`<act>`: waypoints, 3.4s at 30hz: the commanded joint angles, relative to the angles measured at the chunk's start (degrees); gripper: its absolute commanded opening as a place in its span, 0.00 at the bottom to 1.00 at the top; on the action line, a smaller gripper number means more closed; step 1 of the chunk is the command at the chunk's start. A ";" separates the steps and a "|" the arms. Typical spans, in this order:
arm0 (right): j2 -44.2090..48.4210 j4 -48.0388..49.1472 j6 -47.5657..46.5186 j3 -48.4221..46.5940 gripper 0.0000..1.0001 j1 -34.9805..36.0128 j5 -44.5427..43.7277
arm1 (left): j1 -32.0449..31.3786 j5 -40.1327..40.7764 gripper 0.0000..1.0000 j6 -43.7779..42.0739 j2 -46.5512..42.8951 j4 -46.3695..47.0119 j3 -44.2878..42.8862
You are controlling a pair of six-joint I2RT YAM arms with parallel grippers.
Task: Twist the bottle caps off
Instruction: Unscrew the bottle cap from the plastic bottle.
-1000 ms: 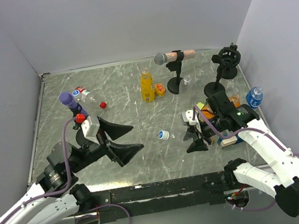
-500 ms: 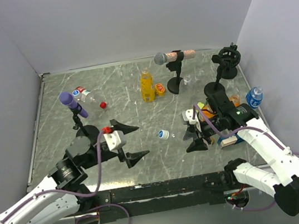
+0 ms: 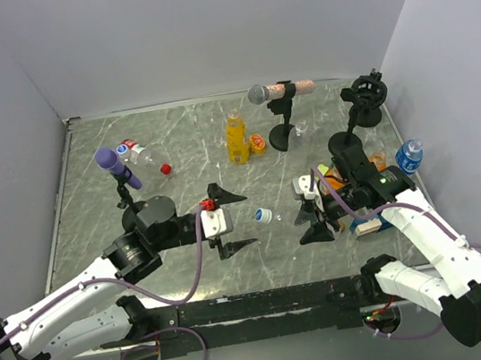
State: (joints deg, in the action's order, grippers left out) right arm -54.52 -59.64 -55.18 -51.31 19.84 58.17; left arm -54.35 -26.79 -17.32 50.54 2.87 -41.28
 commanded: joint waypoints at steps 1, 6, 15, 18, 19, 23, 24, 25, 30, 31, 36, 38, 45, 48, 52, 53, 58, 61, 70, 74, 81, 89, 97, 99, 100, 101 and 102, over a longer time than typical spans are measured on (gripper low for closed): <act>0.20 0.13 -1.78 -0.99 0.28 -0.59 2.65 | -0.32 -4.41 0.97 -2.98 2.45 4.07 -4.25; 0.29 0.14 -1.86 -0.90 0.28 -0.59 2.82 | -0.32 -7.31 0.88 -3.60 4.91 2.93 -6.36; 0.47 0.13 -1.86 -0.72 0.28 -0.76 3.09 | -0.23 -10.65 0.78 -3.07 6.14 2.58 -8.38; 0.65 0.22 -1.86 -0.72 0.29 -0.68 3.09 | -0.23 -11.18 0.73 -2.98 7.11 1.52 -9.08; 0.56 0.22 -1.86 -0.72 0.29 -0.68 3.09 | -0.23 -11.27 0.72 -3.16 7.46 1.17 -9.43; 0.56 0.13 -1.86 -0.81 0.28 -0.68 3.17 | -0.23 -11.45 0.66 -3.24 8.43 0.29 -10.40; 0.64 0.13 -1.86 -0.72 0.29 -0.68 3.18 | -0.23 -11.45 0.64 -3.24 8.60 0.20 -10.66; 0.65 0.13 -1.86 -0.72 0.29 -0.68 3.18 | -0.23 -11.62 0.62 -3.33 8.87 0.20 -10.93; 0.73 0.13 -1.86 -0.72 0.29 -0.68 3.09 | -0.23 -11.71 0.47 -3.16 9.48 -1.03 -11.81; 0.65 0.13 -1.86 -0.64 0.29 -0.68 3.09 | -0.23 -11.80 0.42 -2.98 9.49 -1.20 -12.07; 0.47 0.05 -1.86 -0.81 0.29 -0.68 3.09 | -0.23 -11.10 0.11 -0.35 8.96 -2.26 -12.34; 0.47 0.05 -1.95 -0.81 0.28 -0.68 3.09 | -0.23 -10.83 0.04 1.66 8.61 -2.61 -12.25; 0.30 0.13 -1.86 -0.81 0.29 -0.68 3.09 | -0.49 -1.11 0.01 33.77 7.20 0.82 -12.24; 0.12 0.05 -1.95 -0.99 0.29 -0.68 3.00 | -0.76 5.58 0.01 51.37 8.77 -6.96 -17.94; -0.41 0.05 -2.04 -1.16 0.28 -0.68 3.26 | -1.81 13.15 0.01 67.92 12.20 -21.83 -25.50; -0.67 -0.04 -2.21 -1.34 0.29 -0.68 3.35 | -2.86 14.03 0.01 68.90 12.91 -24.38 -26.65; -0.94 -1.10 -2.57 -2.30 0.29 -0.68 3.27 | -3.93 15.45 0.02 66.99 13.97 -25.11 -26.84; 0.11 -0.48 -1.87 -1.43 0.29 -0.68 2.91 | -3.93 14.75 0.33 63.65 14.58 -25.02 -27.01; -0.06 -0.22 -2.13 -1.25 0.29 -0.68 3.26 | -3.92 14.48 0.97 46.63 4.15 -17.74 -22.81; 0.03 -0.13 -2.22 -1.16 0.29 -0.68 3.44 | -3.92 9.15 0.97 24.67 -4.30 -14.39 -13.95; 0.64 0.31 -1.60 -0.64 0.29 -0.68 3.00 | -3.92 4.90 0.97 3.45 -9.25 -6.30 -2.49; 0.29 0.14 -1.60 -0.55 0.29 -0.76 2.91 | -3.92 2.09 0.99 0.88 -0.19 -3.41 -7.15; 0.21 0.31 -1.77 -0.37 0.29 -0.85 2.82 | -3.75 0.42 0.97 2.73 1.31 3.28 -6.09; 0.03 0.13 -1.86 -0.63 0.29 -0.85 2.91 | -3.57 -0.37 0.92 2.91 2.01 2.76 -6.88; -0.06 -0.04 -1.95 -0.72 0.29 -0.85 3.09 | -3.49 -0.72 0.89 2.91 2.45 2.14 -7.50; -0.14 -0.04 -1.95 -0.81 0.29 -0.85 3.09 | -3.31 -1.07 0.85 2.91 3.06 1.61 -8.02; -0.23 -0.04 -2.04 -0.81 0.29 -0.85 3.17 | -3.22 -1.68 0.83 2.99 3.42 1.09 -8.55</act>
State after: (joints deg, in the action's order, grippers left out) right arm -54.70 -60.66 -55.59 -51.40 19.25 59.46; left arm -58.06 -25.19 -14.20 52.66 1.91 -46.22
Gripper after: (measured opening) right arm 0.569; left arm 0.860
